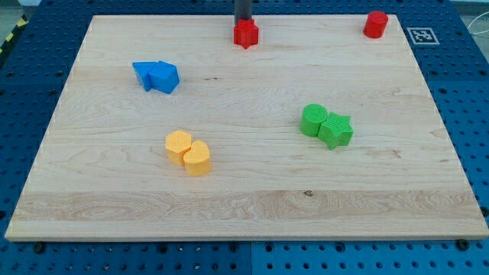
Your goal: Push the red star slightly right
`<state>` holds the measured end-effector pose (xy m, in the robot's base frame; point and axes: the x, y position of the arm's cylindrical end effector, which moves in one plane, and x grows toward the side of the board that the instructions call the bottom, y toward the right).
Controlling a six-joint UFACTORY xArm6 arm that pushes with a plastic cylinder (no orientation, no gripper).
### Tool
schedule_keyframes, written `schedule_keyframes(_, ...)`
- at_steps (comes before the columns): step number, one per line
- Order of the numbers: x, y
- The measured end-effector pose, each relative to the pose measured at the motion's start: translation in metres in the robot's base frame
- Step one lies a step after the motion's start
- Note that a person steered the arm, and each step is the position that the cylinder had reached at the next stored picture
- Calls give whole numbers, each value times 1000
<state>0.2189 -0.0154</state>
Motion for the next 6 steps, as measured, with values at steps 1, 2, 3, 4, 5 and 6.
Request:
schedule_keyframes(1,2,-29)
schedule_keyframes(2,19,-29)
schedule_keyframes(3,31,-14)
schedule_keyframes(4,31,20)
schedule_keyframes(5,32,59)
schedule_keyframes(6,36,95)
